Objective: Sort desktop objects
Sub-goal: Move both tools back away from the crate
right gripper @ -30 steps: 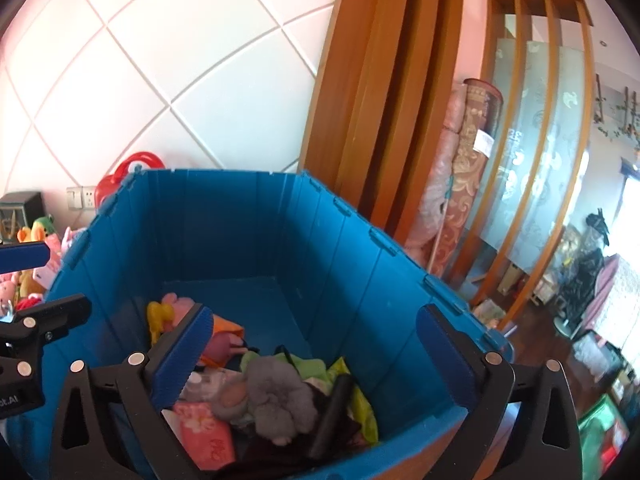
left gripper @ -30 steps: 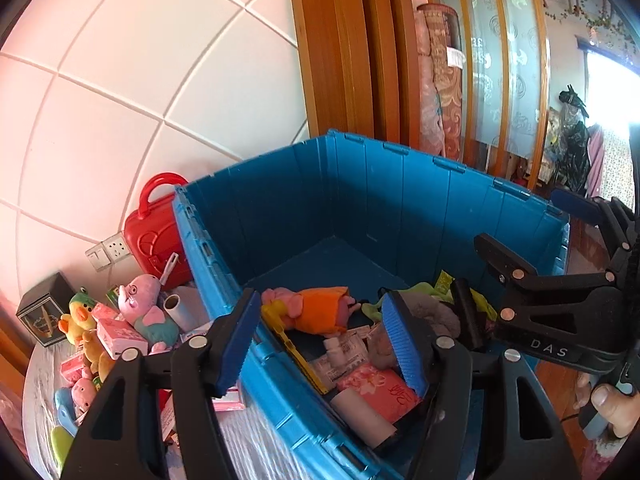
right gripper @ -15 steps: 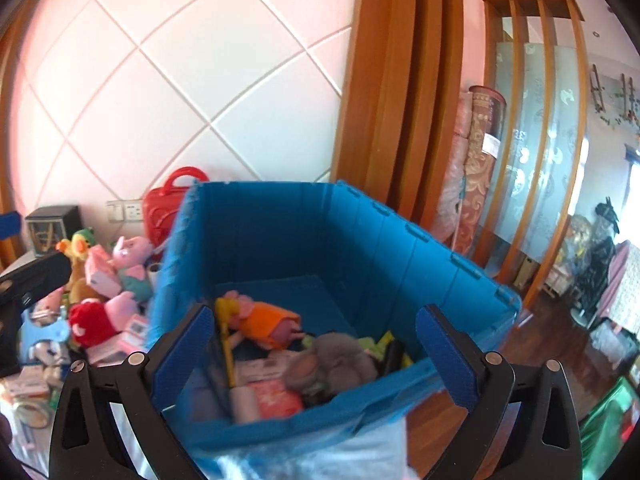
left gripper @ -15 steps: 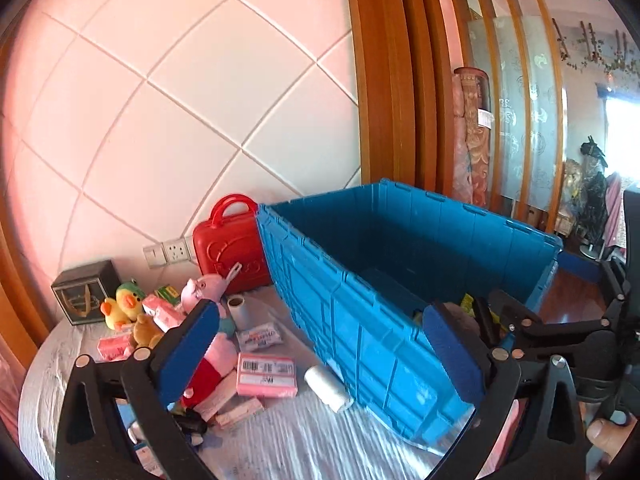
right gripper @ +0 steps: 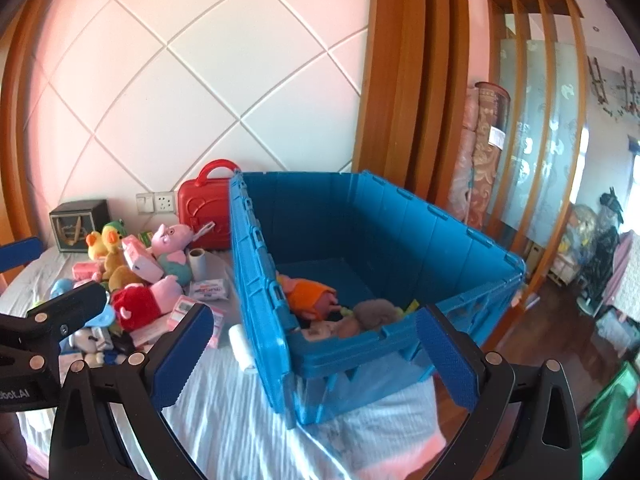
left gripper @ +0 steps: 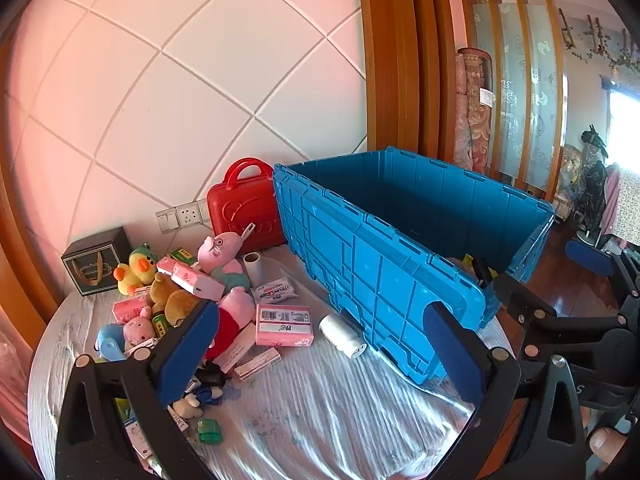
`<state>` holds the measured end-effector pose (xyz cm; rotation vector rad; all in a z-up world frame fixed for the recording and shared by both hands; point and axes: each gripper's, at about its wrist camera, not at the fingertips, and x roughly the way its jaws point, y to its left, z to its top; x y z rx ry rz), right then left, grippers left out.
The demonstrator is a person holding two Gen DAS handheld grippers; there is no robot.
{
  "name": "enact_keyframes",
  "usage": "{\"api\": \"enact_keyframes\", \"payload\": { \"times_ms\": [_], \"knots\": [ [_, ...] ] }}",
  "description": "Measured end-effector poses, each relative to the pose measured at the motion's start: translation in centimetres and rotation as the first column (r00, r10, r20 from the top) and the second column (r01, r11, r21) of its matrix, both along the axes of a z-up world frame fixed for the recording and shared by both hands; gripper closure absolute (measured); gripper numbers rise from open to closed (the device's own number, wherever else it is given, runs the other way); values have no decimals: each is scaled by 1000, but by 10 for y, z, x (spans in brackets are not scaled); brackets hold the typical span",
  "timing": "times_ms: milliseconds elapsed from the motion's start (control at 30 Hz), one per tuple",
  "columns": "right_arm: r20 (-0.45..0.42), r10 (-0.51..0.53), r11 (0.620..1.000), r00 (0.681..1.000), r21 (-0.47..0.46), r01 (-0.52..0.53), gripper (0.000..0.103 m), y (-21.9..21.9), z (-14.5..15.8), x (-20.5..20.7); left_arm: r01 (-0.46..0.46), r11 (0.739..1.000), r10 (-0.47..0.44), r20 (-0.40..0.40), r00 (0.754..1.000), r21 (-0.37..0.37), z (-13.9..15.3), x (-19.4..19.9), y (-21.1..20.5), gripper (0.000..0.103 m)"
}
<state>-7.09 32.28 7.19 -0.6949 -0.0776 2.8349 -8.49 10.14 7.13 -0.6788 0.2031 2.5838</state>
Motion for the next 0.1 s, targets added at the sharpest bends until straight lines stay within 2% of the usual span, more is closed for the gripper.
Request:
{"api": "enact_keyframes", "payload": {
  "times_ms": [100],
  "knots": [
    [2, -8, 1000, 1000, -16, 8, 0, 1, -1, 4, 4, 1000, -4, 4, 1000, -1, -1, 3, -2, 0]
  ]
}}
